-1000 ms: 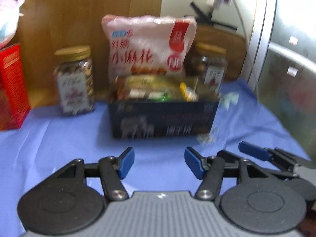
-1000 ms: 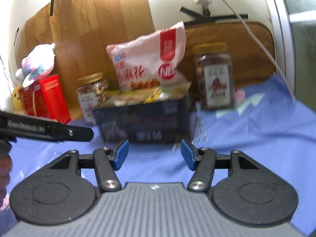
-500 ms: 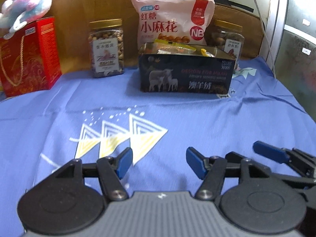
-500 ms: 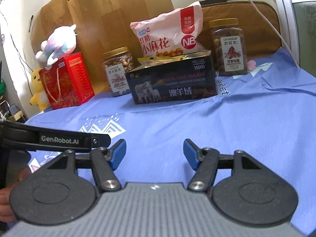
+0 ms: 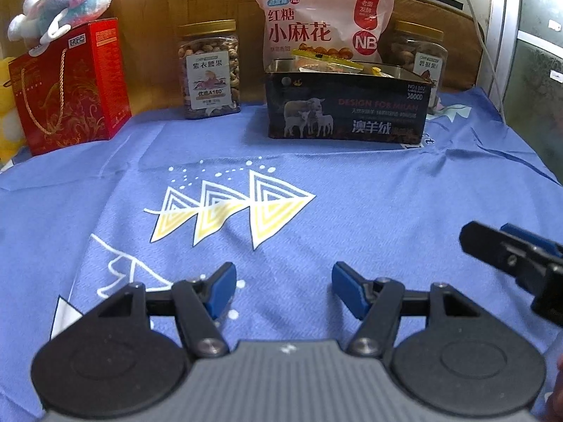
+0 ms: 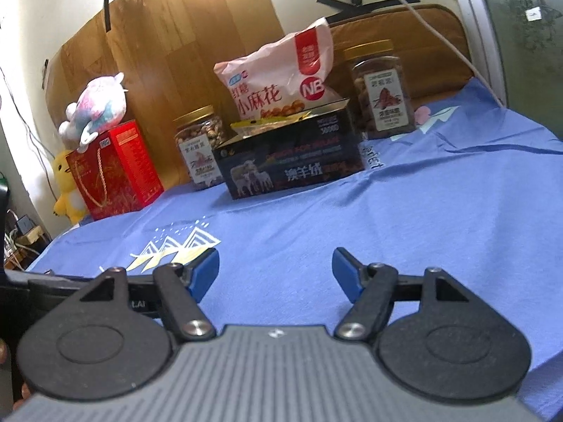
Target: Organize snacks
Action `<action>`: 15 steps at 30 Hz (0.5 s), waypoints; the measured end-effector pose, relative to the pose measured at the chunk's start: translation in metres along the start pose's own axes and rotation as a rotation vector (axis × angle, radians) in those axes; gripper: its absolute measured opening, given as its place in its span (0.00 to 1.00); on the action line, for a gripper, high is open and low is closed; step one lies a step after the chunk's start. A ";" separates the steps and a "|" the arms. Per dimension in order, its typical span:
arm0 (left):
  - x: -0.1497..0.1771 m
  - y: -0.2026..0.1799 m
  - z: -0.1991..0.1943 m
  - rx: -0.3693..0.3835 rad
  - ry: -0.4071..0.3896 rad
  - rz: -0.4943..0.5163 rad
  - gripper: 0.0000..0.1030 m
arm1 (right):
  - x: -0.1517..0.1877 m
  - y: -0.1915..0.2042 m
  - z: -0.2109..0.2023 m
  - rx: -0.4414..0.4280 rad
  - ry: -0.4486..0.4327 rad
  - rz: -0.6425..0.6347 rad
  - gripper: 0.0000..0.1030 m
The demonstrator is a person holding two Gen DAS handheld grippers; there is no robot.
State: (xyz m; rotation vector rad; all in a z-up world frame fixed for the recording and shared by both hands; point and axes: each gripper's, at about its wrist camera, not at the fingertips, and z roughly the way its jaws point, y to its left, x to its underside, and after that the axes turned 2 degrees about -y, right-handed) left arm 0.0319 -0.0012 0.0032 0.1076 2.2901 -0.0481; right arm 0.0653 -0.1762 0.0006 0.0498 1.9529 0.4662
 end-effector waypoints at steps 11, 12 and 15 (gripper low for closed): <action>0.000 -0.005 0.005 -0.027 -0.012 0.025 0.76 | 0.001 -0.009 0.001 0.014 -0.003 0.038 0.71; 0.000 -0.005 0.006 -0.029 -0.012 0.027 0.76 | 0.002 -0.010 0.001 0.015 -0.002 0.042 0.71; 0.001 -0.006 0.007 -0.041 -0.015 0.036 0.78 | 0.002 -0.012 0.001 0.017 -0.005 0.054 0.71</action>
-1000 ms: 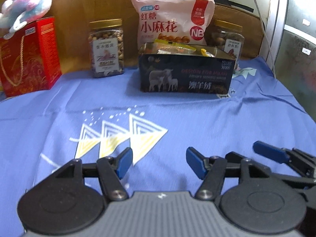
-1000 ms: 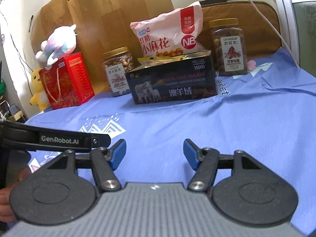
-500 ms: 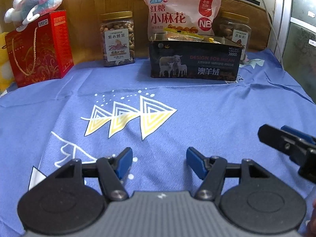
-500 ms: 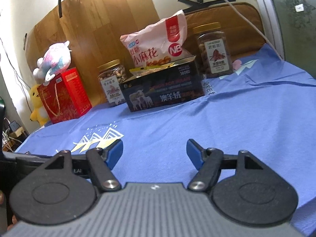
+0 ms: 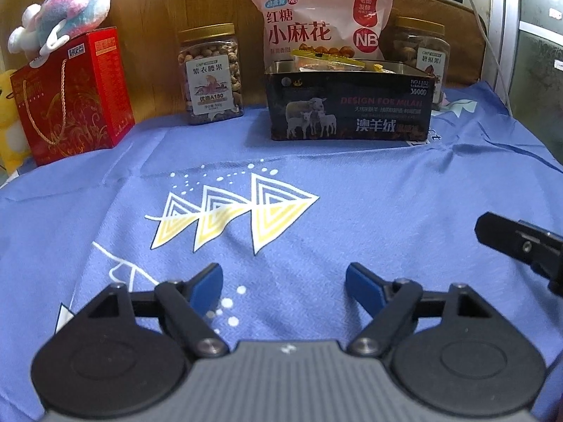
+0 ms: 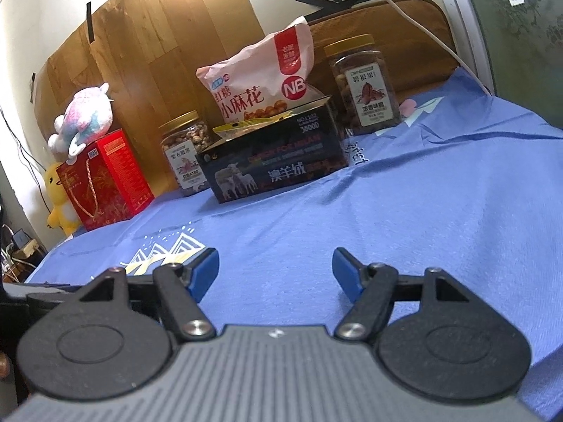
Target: Organize snacks
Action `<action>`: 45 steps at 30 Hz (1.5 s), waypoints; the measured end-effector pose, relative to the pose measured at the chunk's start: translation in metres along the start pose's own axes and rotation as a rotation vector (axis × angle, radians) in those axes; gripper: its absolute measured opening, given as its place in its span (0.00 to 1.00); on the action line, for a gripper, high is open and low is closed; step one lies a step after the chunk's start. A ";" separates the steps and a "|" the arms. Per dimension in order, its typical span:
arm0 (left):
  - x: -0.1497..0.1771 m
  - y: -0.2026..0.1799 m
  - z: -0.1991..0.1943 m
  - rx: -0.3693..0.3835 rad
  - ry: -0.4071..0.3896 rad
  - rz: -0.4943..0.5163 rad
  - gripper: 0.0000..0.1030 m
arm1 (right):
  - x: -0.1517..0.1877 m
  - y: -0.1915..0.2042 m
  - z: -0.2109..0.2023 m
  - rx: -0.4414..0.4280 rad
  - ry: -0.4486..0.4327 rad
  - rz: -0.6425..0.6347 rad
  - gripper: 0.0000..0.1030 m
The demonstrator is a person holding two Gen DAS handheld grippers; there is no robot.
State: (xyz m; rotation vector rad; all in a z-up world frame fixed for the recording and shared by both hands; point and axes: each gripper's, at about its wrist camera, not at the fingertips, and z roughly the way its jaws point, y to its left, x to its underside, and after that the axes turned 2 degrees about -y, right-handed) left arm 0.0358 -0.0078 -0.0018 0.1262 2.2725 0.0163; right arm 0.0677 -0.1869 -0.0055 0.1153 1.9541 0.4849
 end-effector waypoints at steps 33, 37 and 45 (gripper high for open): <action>-0.003 -0.006 -0.019 -0.060 -0.045 0.058 1.00 | -0.010 0.000 -0.018 -0.031 -0.049 0.043 0.73; -0.003 -0.006 -0.020 -0.066 -0.049 0.062 1.00 | -0.011 -0.001 -0.019 -0.029 -0.054 0.048 0.74; -0.003 -0.010 -0.020 -0.079 -0.050 0.080 1.00 | -0.009 -0.001 -0.021 -0.026 -0.057 0.055 0.74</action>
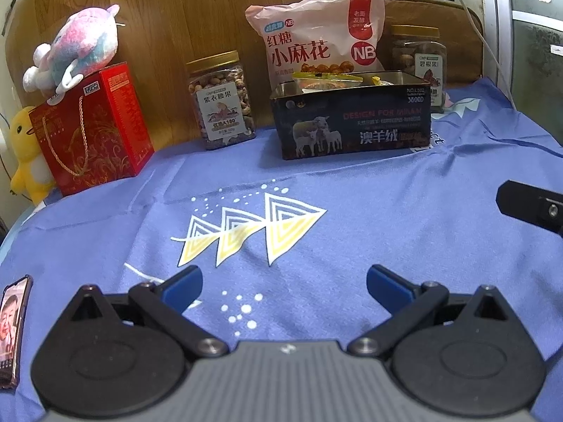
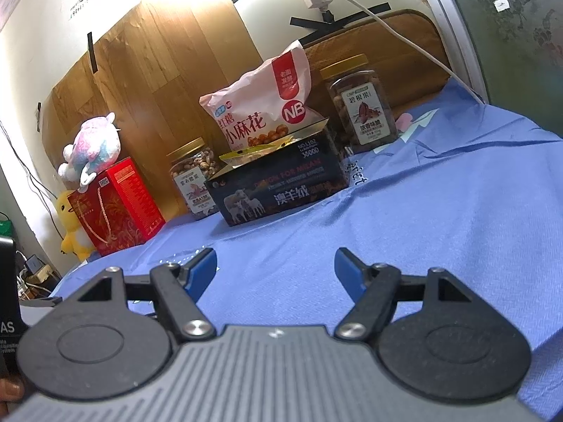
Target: Organize snacks
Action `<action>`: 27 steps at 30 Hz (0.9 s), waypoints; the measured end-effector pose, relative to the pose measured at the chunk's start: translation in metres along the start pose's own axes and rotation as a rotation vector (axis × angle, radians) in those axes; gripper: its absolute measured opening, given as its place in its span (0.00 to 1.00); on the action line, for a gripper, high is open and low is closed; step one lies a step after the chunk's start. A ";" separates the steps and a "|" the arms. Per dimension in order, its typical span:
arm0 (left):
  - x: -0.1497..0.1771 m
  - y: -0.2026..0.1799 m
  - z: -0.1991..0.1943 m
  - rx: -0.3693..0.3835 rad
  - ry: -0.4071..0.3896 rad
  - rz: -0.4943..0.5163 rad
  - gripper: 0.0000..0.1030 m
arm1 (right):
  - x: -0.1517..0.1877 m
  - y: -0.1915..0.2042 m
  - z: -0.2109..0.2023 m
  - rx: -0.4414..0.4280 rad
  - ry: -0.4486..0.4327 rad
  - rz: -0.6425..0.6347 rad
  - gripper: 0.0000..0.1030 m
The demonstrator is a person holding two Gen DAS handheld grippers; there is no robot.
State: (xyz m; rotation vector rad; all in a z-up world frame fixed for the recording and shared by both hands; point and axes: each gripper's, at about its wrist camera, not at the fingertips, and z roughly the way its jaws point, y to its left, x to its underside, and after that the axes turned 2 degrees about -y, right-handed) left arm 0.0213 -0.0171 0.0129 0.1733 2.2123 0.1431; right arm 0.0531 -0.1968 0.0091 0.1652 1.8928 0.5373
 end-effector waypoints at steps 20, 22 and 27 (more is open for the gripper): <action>-0.003 0.007 0.001 -0.113 -0.028 -0.024 1.00 | -0.001 -0.001 0.000 -0.001 0.000 0.003 0.74; -0.003 0.007 0.002 -0.118 -0.026 -0.020 1.00 | -0.001 -0.001 0.000 0.000 -0.002 0.004 0.74; -0.003 0.009 0.004 -0.126 -0.019 -0.020 1.00 | -0.001 -0.003 0.000 0.005 0.002 0.012 0.75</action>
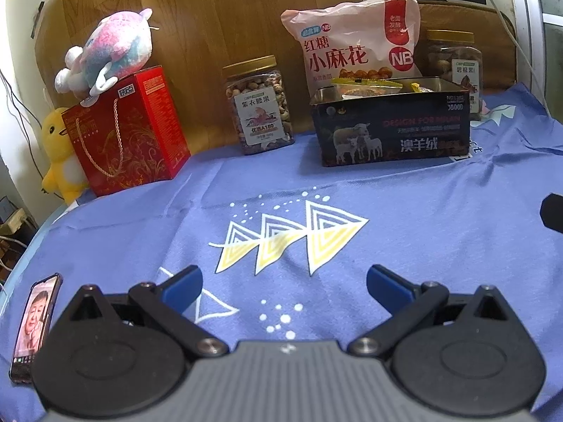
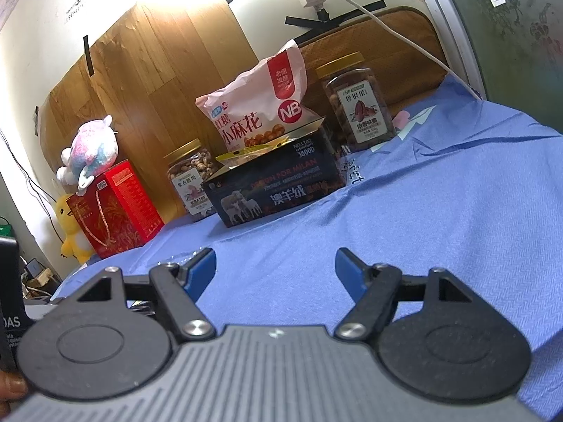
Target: Organize snacks
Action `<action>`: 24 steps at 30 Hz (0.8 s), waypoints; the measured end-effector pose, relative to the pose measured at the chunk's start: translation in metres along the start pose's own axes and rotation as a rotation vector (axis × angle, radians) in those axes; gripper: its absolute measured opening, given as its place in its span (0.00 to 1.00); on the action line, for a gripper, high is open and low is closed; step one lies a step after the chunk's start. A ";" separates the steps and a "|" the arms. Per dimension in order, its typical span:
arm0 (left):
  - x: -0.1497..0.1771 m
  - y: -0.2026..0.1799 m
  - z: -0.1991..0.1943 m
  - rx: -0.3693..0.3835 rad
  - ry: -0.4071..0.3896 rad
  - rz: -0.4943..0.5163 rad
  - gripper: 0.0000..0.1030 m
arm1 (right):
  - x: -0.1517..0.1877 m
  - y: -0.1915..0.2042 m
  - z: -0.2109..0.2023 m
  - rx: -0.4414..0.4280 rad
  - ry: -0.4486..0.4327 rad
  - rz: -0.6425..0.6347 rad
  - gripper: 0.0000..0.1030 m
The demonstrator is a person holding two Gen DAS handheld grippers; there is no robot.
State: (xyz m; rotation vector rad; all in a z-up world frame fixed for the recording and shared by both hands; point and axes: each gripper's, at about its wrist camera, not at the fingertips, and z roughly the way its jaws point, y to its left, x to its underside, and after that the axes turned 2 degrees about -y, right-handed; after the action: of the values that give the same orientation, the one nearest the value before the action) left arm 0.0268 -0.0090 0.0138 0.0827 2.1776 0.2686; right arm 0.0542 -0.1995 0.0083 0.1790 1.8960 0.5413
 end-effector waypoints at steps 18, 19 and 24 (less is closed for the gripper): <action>0.001 -0.002 -0.003 -0.048 -0.045 0.052 1.00 | 0.002 0.000 -0.001 0.007 0.004 0.011 0.75; 0.001 -0.002 -0.004 -0.048 -0.047 0.054 1.00 | 0.002 0.001 -0.001 0.007 0.004 0.011 0.75; 0.000 -0.002 -0.003 -0.048 -0.047 0.057 1.00 | 0.002 0.000 0.000 0.007 0.005 0.011 0.75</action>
State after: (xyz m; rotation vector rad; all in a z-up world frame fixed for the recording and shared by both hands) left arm 0.0242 -0.0111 0.0147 0.1229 2.1236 0.3483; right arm 0.0532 -0.1987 0.0072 0.1930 1.9027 0.5434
